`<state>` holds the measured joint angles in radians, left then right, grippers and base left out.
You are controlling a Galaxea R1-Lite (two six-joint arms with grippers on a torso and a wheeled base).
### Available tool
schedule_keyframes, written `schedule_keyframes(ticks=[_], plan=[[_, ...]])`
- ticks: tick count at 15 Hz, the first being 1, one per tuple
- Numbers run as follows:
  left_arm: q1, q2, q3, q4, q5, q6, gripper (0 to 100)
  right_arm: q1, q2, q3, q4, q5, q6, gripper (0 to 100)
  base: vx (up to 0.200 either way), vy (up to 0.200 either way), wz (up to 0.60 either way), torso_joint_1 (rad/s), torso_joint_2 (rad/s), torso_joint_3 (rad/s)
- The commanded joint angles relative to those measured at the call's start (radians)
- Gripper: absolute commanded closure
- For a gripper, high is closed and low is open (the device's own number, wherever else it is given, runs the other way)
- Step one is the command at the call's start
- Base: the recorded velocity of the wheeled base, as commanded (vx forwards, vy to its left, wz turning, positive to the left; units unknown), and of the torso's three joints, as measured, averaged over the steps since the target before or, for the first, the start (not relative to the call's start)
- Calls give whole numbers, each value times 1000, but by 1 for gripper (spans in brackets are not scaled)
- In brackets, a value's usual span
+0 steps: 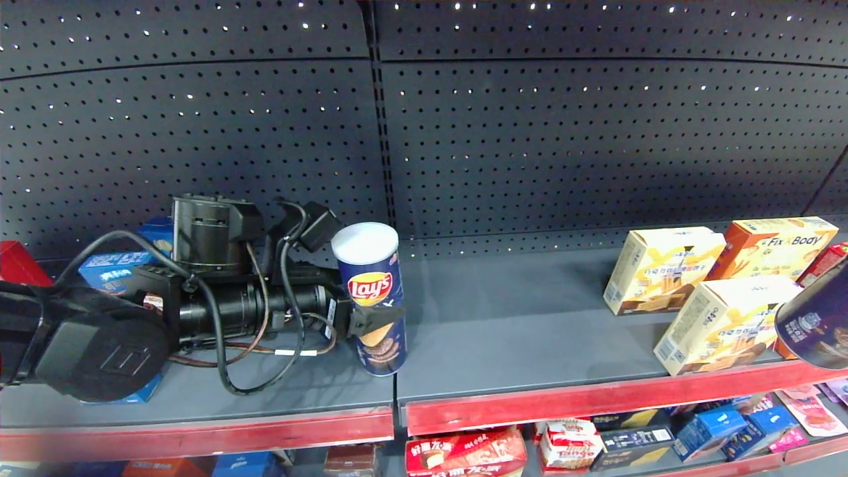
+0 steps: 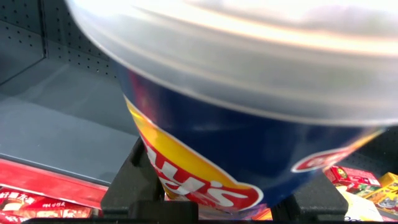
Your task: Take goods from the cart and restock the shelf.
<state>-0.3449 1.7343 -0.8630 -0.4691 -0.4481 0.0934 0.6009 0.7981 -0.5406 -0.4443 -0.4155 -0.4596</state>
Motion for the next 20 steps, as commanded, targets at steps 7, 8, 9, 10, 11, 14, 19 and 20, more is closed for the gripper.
schedule_keyframes(ticks=[7,8,9,10,11,14,19,20], plan=[[40,-194,171,15,2,0,0,0,3,2,-2,1,-1,100,0,0,0,0,0,0],[47,-231,196,38,2,0,0,0,3,1,-2,1,-1,100,0,0,0,0,0,0],[52,-263,216,47,2,0,0,0,3,1,-2,3,-1,100,0,0,0,0,0,0],[67,-294,233,47,2,0,0,0,4,1,-2,4,1,100,0,0,0,0,0,0],[92,-325,240,50,3,0,0,0,9,-1,-4,4,2,100,0,0,0,0,0,0],[182,-420,263,57,17,0,0,0,46,-27,-4,6,30,100,0,0,0,0,0,0],[300,-570,272,112,17,-1,0,53,234,-179,-11,6,197,100,0,0,0,0,0,0],[313,-579,269,112,17,-1,0,76,271,-213,-11,6,214,100,0,0,0,0,0,0]])
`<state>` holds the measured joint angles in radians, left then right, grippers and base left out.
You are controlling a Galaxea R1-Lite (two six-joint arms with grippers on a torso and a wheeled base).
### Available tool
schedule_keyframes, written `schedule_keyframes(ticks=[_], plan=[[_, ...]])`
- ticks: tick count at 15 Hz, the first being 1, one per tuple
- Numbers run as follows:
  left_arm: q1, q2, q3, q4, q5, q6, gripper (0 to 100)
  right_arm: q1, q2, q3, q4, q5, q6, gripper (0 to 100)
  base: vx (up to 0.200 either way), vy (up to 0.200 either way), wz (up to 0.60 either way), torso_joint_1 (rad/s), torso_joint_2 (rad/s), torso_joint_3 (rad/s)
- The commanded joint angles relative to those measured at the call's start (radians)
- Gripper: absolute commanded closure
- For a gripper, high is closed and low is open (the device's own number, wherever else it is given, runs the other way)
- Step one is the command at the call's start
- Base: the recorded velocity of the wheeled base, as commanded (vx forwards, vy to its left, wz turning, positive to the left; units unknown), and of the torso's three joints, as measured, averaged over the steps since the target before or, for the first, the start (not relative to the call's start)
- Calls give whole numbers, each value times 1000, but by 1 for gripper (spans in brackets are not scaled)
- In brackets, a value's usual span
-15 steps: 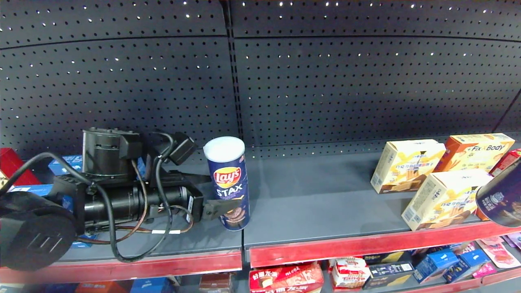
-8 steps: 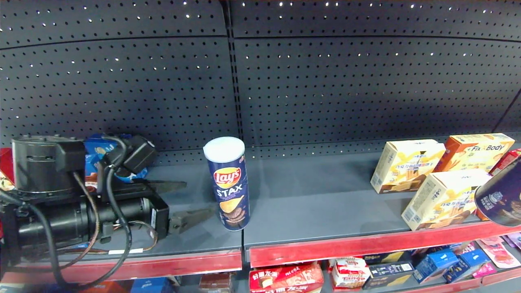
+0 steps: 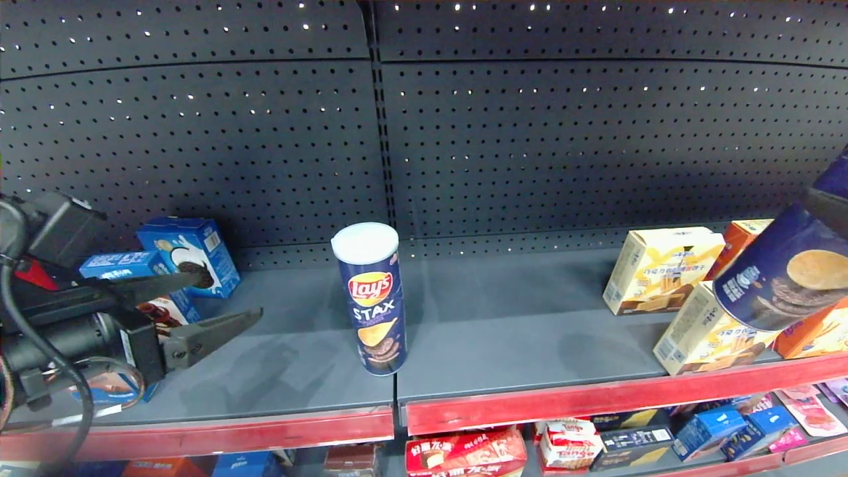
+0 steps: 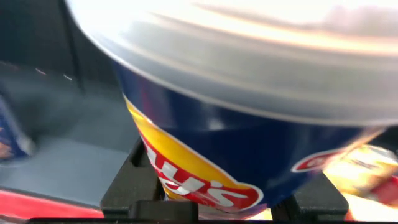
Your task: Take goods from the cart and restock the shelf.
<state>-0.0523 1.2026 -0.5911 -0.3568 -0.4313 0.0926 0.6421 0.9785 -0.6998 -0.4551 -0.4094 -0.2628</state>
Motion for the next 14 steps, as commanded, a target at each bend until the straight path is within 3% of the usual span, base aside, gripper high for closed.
schedule_keyframes(ticks=[1,5,7,11,14], plan=[[26,-55,-1,1,0,-1,0,62,120,-83,0,0,31,100,0,0,0,0,0,0],[31,-86,11,2,3,-1,0,154,230,-129,0,7,145,100,0,0,0,0,0,0],[34,-107,23,9,3,-1,0,162,278,-127,-8,72,188,100,0,0,0,0,0,0],[35,-138,22,53,5,-1,0,40,374,-165,-13,369,200,100,0,0,0,0,0,0],[35,-133,-7,52,5,-1,0,-41,511,-234,-65,471,237,100,0,0,0,0,0,0]])
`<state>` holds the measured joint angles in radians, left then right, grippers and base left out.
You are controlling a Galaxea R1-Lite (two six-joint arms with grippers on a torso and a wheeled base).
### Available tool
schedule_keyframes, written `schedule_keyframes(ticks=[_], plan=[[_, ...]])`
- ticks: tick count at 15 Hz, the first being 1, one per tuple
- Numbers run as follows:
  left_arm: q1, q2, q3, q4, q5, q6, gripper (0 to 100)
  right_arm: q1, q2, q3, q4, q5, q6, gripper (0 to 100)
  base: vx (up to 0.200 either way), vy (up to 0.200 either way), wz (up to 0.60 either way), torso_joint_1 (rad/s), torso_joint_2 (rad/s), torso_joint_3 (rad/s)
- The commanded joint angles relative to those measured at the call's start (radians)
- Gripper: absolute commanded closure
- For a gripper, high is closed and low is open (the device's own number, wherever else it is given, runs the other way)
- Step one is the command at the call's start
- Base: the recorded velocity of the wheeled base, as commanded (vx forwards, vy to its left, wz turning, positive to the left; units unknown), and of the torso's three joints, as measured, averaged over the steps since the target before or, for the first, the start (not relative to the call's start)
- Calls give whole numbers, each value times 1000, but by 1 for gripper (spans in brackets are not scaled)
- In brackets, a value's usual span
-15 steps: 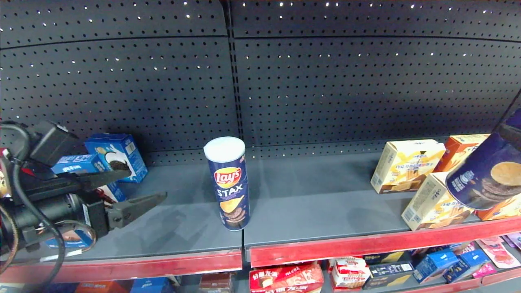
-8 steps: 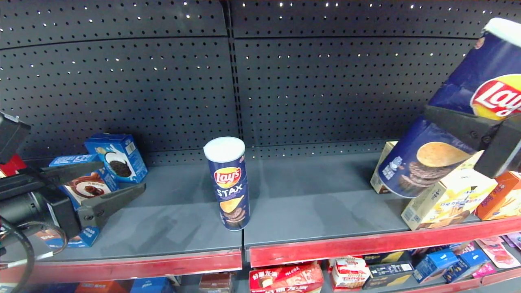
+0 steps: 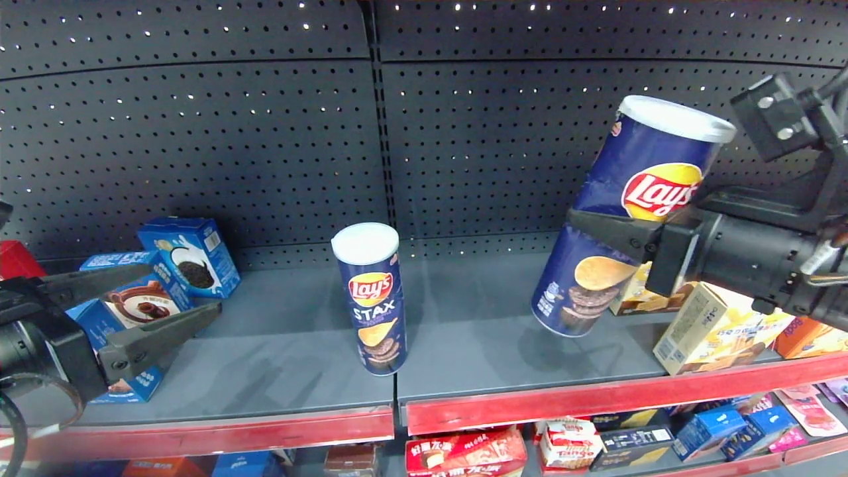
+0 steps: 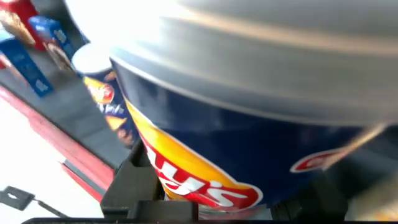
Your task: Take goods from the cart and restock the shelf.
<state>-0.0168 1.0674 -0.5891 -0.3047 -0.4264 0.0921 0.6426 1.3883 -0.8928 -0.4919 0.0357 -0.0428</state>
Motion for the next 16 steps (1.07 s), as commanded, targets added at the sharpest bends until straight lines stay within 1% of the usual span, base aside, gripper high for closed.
schedule_keyframes(ticks=[1,2,3,5,6,7,9,10,14,16], plan=[[0,3,-15,-1,0,0,0,-49,121,-54,-43,33,29,100,0,0,0,0,0,0],[-2,6,-26,1,8,0,0,-67,196,-89,-89,52,78,100,0,0,0,0,0,0],[-2,3,-28,1,15,0,0,-78,241,-106,-120,70,92,100,0,0,0,0,0,0],[-2,-1,-24,1,18,0,0,-121,339,-124,-235,181,92,100,0,0,0,0,0,0],[-2,-1,-23,1,18,0,0,-127,351,-127,-247,196,92,100,0,0,0,0,0,0],[-2,-3,-21,2,29,0,0,-149,411,-167,-270,242,90,100,0,0,0,0,0,0],[-2,5,-34,1,32,0,0,-173,469,-238,-269,279,93,100,0,0,0,0,0,0],[0,5,-38,1,32,0,0,-181,482,-252,-269,294,92,100,0,0,0,0,0,0],[0,23,-47,1,32,0,0,-198,595,-414,-270,461,87,100,0,0,0,0,0,0],[5,26,-46,1,32,0,0,-196,661,-515,-261,481,84,100,0,0,0,0,0,0]])
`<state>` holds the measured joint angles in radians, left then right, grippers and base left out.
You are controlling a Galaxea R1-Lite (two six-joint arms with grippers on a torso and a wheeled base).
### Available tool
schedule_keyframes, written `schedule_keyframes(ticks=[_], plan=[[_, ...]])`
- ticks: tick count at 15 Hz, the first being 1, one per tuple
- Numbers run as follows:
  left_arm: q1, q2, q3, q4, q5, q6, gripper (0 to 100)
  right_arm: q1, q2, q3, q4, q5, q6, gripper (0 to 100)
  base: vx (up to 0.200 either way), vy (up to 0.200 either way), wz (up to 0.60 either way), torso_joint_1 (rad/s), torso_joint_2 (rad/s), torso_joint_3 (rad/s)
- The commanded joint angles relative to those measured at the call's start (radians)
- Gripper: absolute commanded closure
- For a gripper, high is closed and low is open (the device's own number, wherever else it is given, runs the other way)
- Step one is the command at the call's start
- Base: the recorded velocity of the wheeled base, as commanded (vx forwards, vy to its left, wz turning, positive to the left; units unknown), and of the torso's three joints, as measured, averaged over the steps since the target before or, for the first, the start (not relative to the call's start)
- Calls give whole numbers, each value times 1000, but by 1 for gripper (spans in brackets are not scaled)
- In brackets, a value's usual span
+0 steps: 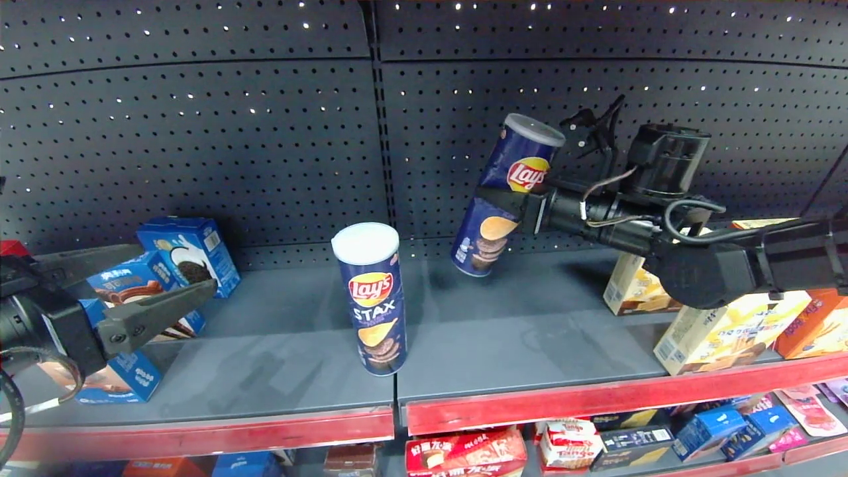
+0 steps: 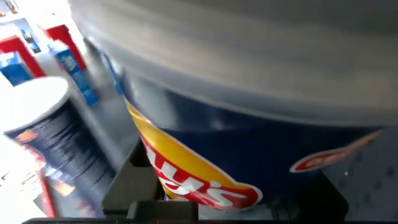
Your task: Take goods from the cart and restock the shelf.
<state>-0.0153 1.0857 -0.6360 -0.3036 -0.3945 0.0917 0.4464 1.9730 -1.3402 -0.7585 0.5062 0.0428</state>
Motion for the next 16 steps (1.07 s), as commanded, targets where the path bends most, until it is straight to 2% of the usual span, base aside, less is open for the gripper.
schedule_keyframes(ticks=[1,6,16], plan=[[3,14,-1,0,0,0,0,3,110,-112,5,11,-1,100,0,0,0,0,0,0],[5,19,-8,-2,0,2,0,-14,195,-158,2,31,-119,100,0,0,0,0,0,0],[3,8,-8,-2,0,2,0,26,173,-148,22,45,-201,100,0,0,0,0,0,0]])
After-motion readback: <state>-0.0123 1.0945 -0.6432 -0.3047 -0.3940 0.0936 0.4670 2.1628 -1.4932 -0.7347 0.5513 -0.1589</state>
